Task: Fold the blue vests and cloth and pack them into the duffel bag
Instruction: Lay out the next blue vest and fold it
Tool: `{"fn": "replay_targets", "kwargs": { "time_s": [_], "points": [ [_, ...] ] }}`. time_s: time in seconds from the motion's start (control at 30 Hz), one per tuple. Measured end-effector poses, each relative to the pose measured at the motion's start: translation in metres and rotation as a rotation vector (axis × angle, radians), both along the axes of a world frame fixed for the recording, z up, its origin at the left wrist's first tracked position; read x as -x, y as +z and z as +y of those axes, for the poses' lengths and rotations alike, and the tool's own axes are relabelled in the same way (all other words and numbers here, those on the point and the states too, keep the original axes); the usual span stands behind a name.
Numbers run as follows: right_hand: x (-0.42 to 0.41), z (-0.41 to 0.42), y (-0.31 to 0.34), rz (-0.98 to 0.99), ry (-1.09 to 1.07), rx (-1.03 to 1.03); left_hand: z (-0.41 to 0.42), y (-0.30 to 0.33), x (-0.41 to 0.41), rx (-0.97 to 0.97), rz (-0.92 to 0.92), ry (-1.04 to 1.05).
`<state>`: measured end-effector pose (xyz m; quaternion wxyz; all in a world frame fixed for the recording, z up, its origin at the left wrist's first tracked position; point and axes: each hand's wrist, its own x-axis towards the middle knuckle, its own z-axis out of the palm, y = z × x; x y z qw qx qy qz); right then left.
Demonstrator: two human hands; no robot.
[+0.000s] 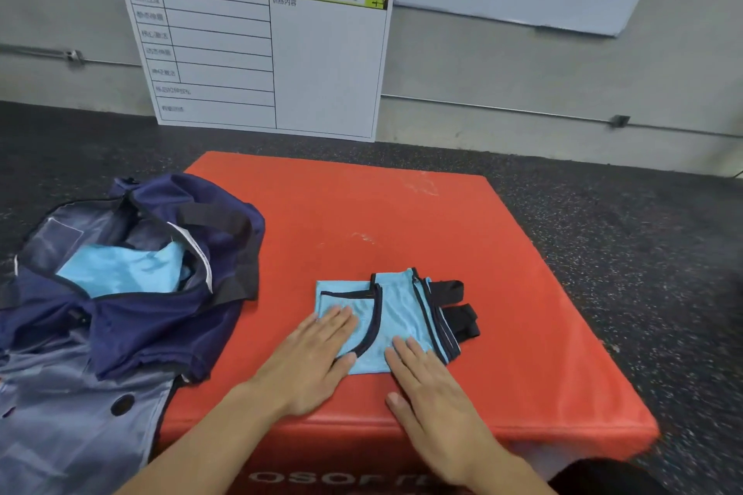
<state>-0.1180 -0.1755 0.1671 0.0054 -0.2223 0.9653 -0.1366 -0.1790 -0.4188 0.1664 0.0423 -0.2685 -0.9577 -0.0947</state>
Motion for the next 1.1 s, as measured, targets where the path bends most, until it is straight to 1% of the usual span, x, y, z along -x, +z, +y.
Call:
{"fn": "replay_targets", "kwargs": {
  "time_s": [0.03,0.1,0.23,0.37,0.43,0.47,0.5,0.63,0.77,0.87,0.97,1.1],
  "points": [
    [-0.007,0.004,-0.002,0.017,-0.003,0.022,0.000,0.000,0.003,-0.017,-0.018,0.023],
    [-0.019,0.008,-0.009,0.023,-0.028,0.048,0.001,0.002,0.008,-0.023,-0.114,0.056],
    [-0.038,0.005,-0.007,0.004,-0.155,-0.059,0.006,-0.001,0.009,0.005,-0.128,0.086],
    [-0.042,-0.001,-0.011,0.020,-0.263,-0.070,0.004,0.003,0.008,0.003,-0.147,0.097],
    [-0.033,0.004,-0.009,-0.001,-0.278,-0.040,0.000,0.005,0.010,0.011,-0.152,0.115],
    [-0.024,0.006,-0.004,0.002,-0.269,-0.001,-0.002,0.005,0.012,0.011,-0.151,0.124],
    [-0.014,0.010,0.000,-0.046,-0.254,0.028,-0.004,0.005,0.014,0.007,-0.152,0.137],
    [0.034,0.029,0.015,-0.164,-0.196,0.061,-0.009,0.009,0.022,-0.024,-0.144,0.167],
    [0.088,0.061,0.014,-0.217,-0.095,-0.010,-0.008,0.012,0.027,-0.019,-0.121,0.179],
    [0.115,0.079,0.011,-0.172,-0.117,-0.064,-0.006,0.014,0.030,-0.004,-0.129,0.179],
    [0.114,0.076,0.015,-0.115,-0.095,-0.066,-0.009,0.017,0.034,-0.013,-0.159,0.195],
    [0.075,0.053,0.023,-0.108,0.117,-0.050,-0.016,0.018,0.036,-0.013,-0.206,0.196]
  ]
}}
